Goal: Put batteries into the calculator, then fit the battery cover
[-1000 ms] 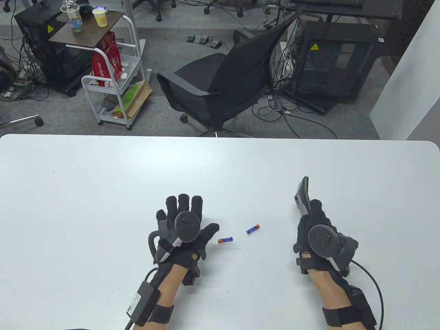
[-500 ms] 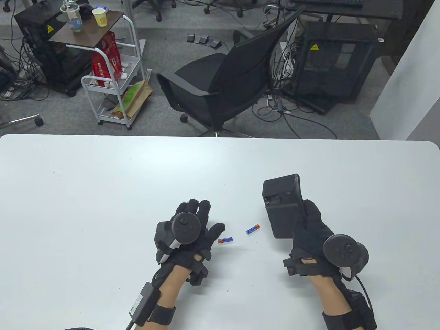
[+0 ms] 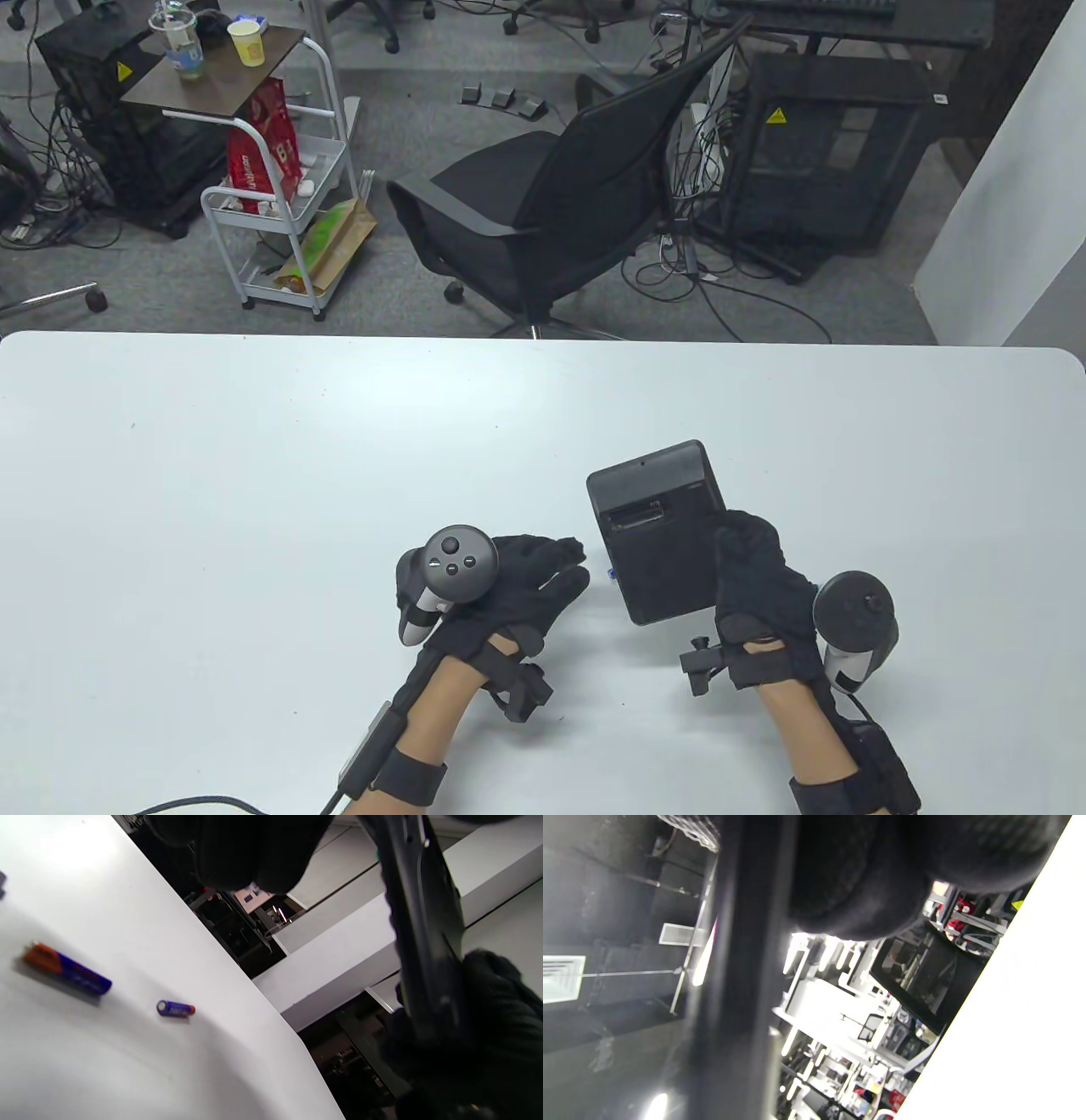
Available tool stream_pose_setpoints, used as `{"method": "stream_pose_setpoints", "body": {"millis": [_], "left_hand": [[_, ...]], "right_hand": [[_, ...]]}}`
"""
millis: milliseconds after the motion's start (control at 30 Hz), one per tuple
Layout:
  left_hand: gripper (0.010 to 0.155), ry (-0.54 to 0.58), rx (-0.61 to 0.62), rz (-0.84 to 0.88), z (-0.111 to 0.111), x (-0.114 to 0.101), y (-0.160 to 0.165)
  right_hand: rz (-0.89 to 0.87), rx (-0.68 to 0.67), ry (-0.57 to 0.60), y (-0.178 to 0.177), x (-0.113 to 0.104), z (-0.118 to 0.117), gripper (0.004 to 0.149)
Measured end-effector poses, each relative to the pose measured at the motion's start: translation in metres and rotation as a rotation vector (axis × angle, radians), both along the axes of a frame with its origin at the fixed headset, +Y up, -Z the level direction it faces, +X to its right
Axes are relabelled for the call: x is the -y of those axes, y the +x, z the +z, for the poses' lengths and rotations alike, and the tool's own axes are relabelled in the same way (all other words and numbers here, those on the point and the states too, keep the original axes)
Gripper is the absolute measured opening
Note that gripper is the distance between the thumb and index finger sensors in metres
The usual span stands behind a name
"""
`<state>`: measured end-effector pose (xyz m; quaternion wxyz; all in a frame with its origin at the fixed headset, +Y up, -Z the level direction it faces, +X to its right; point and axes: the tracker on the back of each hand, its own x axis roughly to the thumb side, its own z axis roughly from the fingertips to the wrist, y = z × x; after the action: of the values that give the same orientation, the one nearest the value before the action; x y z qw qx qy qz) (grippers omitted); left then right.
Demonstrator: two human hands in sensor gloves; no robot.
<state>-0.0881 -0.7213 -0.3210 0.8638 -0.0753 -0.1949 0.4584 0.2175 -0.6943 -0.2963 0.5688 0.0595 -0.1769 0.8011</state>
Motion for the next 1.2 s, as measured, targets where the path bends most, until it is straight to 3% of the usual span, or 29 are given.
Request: {"method": "stream_pose_setpoints", "body": {"millis": [433,600,867,1200], "left_hand": [[0.091,-0.03,0.124,0.052,0.008,0.005,0.024],[0.078,-0.046,0.054,0.152,0.008,0.004,0.021],[0.06,-0.182,0.065,0.369,0.002,0.008,0.014],[0.059,-0.113,-0.101,0.346,-0.009,-0.001,-0.027]], "right_hand": [[0.038,0.005,-0.058,-0.024,0.016,0.003,0.051],[0.082,0.007,-0.059,-0.03,0.018,0.004,0.052],[0.15,-0.034,-0.081,-0.032,0.023,0.0,0.052],[0.212,-0.053,-0.072,-0.03,0.025,-0.002,0.066]]}}
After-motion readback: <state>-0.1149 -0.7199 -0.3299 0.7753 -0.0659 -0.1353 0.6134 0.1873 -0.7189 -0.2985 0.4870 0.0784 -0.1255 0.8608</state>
